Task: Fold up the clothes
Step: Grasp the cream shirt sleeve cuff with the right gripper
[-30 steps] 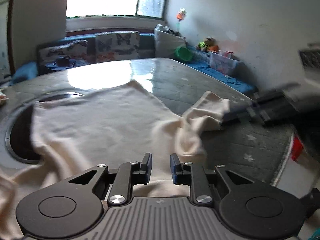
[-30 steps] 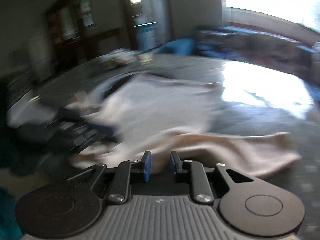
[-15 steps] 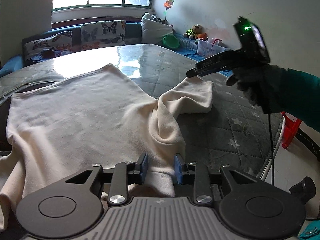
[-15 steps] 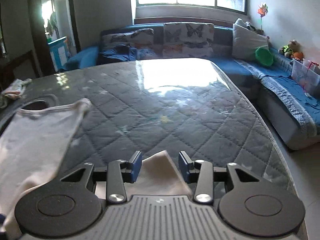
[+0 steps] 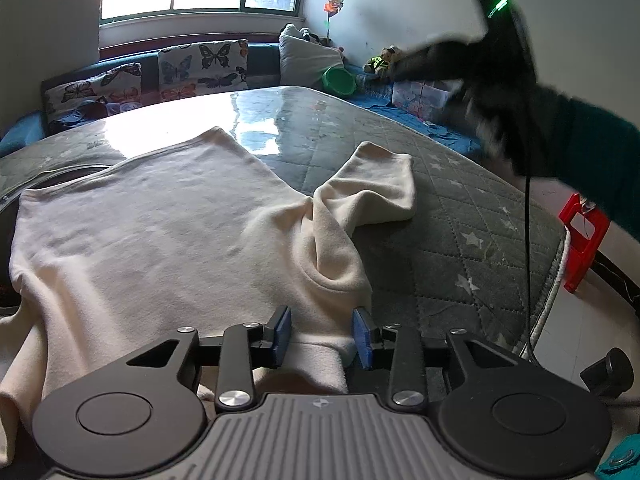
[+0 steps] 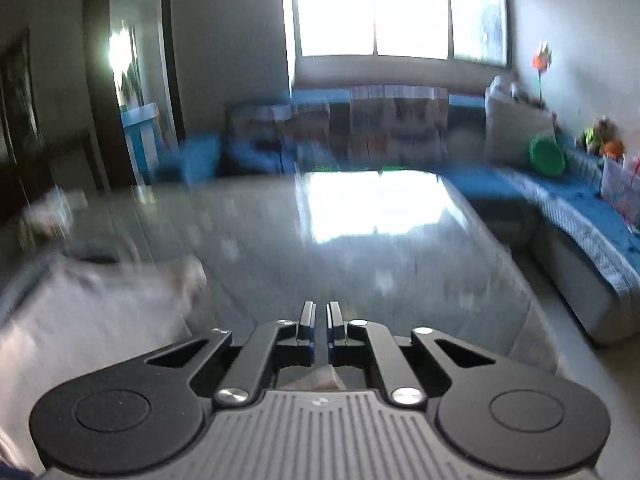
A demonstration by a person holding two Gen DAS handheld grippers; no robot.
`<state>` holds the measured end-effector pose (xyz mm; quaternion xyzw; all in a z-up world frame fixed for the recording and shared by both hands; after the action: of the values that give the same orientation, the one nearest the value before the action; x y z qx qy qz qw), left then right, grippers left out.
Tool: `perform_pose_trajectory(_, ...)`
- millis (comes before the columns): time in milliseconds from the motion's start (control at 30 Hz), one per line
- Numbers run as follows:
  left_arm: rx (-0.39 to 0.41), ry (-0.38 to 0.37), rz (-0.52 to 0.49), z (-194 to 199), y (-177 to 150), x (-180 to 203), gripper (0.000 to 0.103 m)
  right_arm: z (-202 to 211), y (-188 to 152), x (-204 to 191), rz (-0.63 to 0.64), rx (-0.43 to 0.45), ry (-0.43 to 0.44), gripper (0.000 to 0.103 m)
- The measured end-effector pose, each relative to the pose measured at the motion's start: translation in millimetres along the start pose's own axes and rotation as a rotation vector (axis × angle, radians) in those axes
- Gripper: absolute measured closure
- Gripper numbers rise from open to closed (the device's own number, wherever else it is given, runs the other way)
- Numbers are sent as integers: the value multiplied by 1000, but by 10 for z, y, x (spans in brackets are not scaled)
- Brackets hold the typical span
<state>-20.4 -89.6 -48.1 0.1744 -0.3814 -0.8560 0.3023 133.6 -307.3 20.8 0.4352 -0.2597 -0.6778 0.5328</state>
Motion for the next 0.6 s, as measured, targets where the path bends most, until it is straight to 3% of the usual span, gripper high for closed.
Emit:
perform_pose_trajectory(33,1,0,-2,-4,1,3,64,90,66,-6,-12,20,16,99)
perform_pose_trajectory(233,3,-1,0,-17,6,8,63,3,-151,32,-7,-108,-23,89)
perform_pose_trajectory(400,3,-4,-3,-15,7,17,61,-248,-492,22,-13,-211,-65,56)
perform_pose_trajectory(600,7,-10,5,-16,2,15,58,-340,-652,51,-109,-240,-121,56)
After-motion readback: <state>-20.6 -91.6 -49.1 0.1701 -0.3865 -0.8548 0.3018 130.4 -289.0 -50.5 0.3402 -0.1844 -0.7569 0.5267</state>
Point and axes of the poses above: each gripper's, at about its wrist camera, not at the fingertips, and z roughly against the way its jaws point, x to its right, y to its top, the point moved 6 cm from there along -z, roughly the way its jaws point, and after that the axes turned 15 degrees about -z, right-handed, at the moved point
